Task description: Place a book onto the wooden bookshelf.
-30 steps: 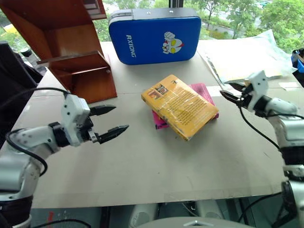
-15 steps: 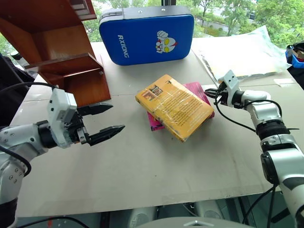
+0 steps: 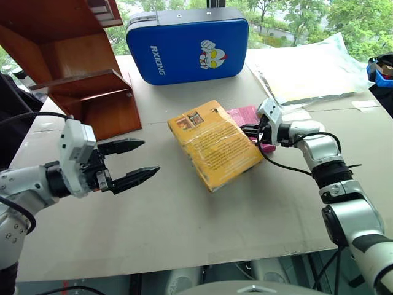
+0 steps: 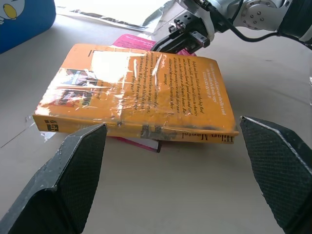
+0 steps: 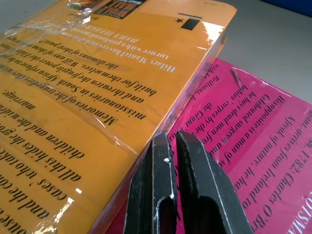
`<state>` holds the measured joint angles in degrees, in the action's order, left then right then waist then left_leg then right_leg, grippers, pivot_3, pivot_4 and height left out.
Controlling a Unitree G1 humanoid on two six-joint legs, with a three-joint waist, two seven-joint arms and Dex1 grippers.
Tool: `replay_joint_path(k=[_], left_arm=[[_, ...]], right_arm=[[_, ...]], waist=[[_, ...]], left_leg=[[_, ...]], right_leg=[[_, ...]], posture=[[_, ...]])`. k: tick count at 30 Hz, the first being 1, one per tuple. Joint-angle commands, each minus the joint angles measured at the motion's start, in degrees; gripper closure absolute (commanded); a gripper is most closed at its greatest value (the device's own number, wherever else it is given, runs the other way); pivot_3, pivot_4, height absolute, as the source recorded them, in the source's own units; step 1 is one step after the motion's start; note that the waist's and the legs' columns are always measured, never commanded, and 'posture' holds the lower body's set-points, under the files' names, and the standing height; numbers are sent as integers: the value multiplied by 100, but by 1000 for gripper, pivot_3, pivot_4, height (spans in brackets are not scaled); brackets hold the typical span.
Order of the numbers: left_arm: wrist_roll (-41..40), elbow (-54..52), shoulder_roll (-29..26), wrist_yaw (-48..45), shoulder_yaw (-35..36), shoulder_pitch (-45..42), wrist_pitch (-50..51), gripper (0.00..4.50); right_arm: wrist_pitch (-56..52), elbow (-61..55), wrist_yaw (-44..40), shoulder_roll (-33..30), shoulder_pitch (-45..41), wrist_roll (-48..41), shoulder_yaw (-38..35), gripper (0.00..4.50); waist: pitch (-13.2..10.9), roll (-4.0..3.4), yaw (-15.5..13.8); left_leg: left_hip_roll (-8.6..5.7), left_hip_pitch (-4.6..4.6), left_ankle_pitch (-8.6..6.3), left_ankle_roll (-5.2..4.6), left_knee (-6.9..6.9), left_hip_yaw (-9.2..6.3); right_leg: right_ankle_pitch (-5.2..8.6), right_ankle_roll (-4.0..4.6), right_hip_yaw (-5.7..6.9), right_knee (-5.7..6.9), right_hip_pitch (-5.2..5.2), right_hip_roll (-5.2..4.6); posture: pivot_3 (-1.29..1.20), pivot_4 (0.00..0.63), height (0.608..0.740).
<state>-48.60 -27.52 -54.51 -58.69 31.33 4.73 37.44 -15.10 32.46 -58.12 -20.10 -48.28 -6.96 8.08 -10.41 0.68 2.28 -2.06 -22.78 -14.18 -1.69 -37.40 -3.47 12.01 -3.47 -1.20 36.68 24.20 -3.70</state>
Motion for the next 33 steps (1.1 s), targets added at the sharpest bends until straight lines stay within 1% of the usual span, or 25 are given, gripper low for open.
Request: replay_joint_path(k=[1, 9, 14, 16, 19, 20, 21, 23, 25, 27, 28, 29, 31, 33], left_arm=[[-12, -42, -39, -38, 221, 21, -75, 0], [43, -36, -16, -43, 242, 126, -128, 0], [117, -55, -9, -20, 249, 262, -175, 0], [108, -62, 43, 127, 230, 339, -63, 0], [-435, -197, 376, 793, 164, 463, 585, 0], [-620, -228, 544, 1025, 51, 591, 844, 0], [-806, -230, 728, 1272, -86, 688, 1089, 0], [-1084, -124, 1037, 1665, -366, 785, 1518, 0], [-1185, 36, 1224, 1980, -596, 760, 1855, 0], [-1364, 240, 1433, 2303, -813, 641, 2194, 0], [-1681, 445, 1652, 2596, -820, 488, 2396, 0], [-1973, 667, 1924, 2974, -820, 297, 2543, 0], [-2288, 993, 2293, 3457, -940, -3, 2805, 0], [-2526, 1137, 2545, 3770, -1108, -262, 3013, 0]], right_arm=[[-130, -397, -15, 62, 17, -77, 19, 4441], [-319, -718, -25, 161, 118, -83, 95, 4441], [-249, -774, 49, 184, 143, -68, 84, 4441], [-127, -736, 203, 141, 109, -24, -7, 4441], [191, -839, 306, -121, 165, -50, -226, 4441], [511, -1131, 118, -281, 351, -163, -315, 4441], [567, -1538, -67, -456, 582, -332, -422, 4441], [300, -2449, -253, -762, 1071, -707, -643, 4441], [-116, -3264, -305, -1042, 1513, -1050, -822, 4441], [-658, -4155, -331, -1379, 2006, -1538, -1103, 3914], [-957, -4579, -303, -1550, 2256, -1808, -1288, 3359], [-1223, -4971, -291, -1728, 2530, -2079, -1505, 3221], [-1643, -5633, -234, -2055, 3098, -2506, -1957, 2255], [-1985, -6156, -153, -2324, 3684, -2911, -2465, 1282]], waist=[[0, 0, 0], [0, 0, 3], [0, 0, 4], [0, 0, 5], [0, -1, 1], [0, 0, -3], [0, -1, -29], [1, 0, -84], [1, 0, -129], [0, 0, -153], [1, 1, -152], [1, -3, -157], [3, -8, -212], [11, -2, -292]], left_leg=[[0, 0, 0, 0, 0, 0], [0, 0, 1, 1, 1, 1], [0, 0, 1, 2, 1, 1], [0, 0, 1, 2, 1, 1], [0, 0, 1, 2, 2, 2], [0, -1, 1, 1, 1, 2], [0, -2, 0, 1, 1, 1], [-4, -4, -1, 0, 4, -2], [-4, -8, -1, 0, 7, -4], [-3, -8, -1, 0, 6, -8], [-3, -2, -1, 0, 5, -10], [-2, -1, -1, 0, 3, -12], [-1, 3, 0, -1, -5, -13], [0, 10, 1, -1, -23, -32]], right_leg=[[0, 0, 0, 0, 0, 0], [0, 1, -1, 3, 4, 0], [-1, 1, -2, 3, 5, 0], [0, 1, -1, 3, 5, 0], [-1, 1, -3, 4, 5, -1], [-1, 1, -3, 4, 5, -2], [-1, 0, -3, 3, 5, -3], [0, -1, 4, -2, 4, -16], [0, -2, 5, -5, 4, -31], [-1, -1, 8, 0, 5, -31], [-1, 0, 8, 8, 4, -31], [-1, 0, 10, 10, 3, -30], [-1, 1, 10, 10, -4, -30], [0, 0, 31, 8, -29, -29]], posture=[[0, 150, 740], [0, 150, 740], [0, 150, 740], [0, 150, 740], [0, 150, 740], [0, 150, 740], [0, 150, 740], [0, 150, 740], [0, 150, 740], [0, 150, 740], [0, 150, 740], [0, 150, 740], [0, 150, 740], [0, 150, 740]])
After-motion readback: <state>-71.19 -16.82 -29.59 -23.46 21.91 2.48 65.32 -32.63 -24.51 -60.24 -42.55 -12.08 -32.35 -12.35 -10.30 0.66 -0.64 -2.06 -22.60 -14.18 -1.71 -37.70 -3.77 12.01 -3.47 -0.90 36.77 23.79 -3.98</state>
